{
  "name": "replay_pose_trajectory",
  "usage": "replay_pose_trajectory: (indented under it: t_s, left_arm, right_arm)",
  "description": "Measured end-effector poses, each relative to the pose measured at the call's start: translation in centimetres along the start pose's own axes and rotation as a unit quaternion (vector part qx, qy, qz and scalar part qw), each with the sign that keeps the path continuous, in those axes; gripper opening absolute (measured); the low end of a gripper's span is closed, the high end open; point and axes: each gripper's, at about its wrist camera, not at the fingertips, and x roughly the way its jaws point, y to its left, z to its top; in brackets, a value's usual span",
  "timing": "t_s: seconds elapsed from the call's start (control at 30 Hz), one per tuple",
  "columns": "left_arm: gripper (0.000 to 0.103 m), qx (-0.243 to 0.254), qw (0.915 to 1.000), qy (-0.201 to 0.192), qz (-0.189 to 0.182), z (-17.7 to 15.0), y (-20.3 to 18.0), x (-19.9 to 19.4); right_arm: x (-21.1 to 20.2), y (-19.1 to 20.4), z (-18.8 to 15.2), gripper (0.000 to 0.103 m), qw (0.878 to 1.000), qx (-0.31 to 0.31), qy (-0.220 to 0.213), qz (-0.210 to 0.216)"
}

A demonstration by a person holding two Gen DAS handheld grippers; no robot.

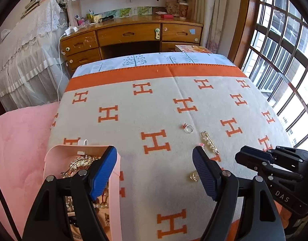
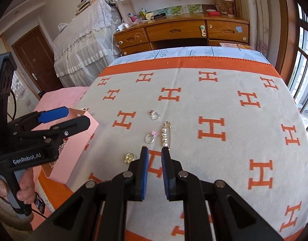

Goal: Organize jewelry
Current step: 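Grasp the pearl safety pin with the right tool while the left tool grasps the gold coin pendant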

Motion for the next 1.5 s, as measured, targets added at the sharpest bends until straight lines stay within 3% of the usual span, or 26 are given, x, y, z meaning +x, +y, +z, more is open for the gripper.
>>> replay_pose_trajectory:
  t_s: [0.17, 0.37, 0.8, 0.9, 1.3, 1.5]
  left_arm:
    - [0.076, 0.000, 0.9993, 0.032, -0.019, 0.5, -0.6, 2.8]
    - [0.076, 0.008, 0.9970, 0.068, -0.034, -1.5, -1.2, 4.9]
    - [0.076, 0.000, 0.9953, 0.087, -0.041, -3.1, -0.9, 5.7]
    - [0.076, 0.001, 0.9954, 0.087, -0.039, -3.1, -1.0, 5.6]
    - [0.076, 0.042, 0.9931, 0.085, -0.069, -4.5, -3.4, 5.5]
    - [0.054, 0.067, 0.9932, 0.082, -0.048, -4.6, -5.0, 6.4]
  right_arm:
    - [1.9, -0.4, 0.6, 0.013, 1.000, -0.010, 0.021, -0.002]
    - [4.3, 0.3, 0.5, 0.013, 0.998, -0.045, 0.039, -0.025]
    - [5.8, 1.5, 0.4, 0.014, 0.991, -0.099, 0.034, -0.089]
    - [5.7, 1.2, 0.5, 0.007, 0.992, -0.084, 0.033, -0.087]
    - [2.5, -2.5, -0.7, 0.007, 0.999, 0.032, 0.023, -0.006]
    - [1.5, -2.7, -1.4, 0.007, 0.999, 0.042, 0.013, 0.009]
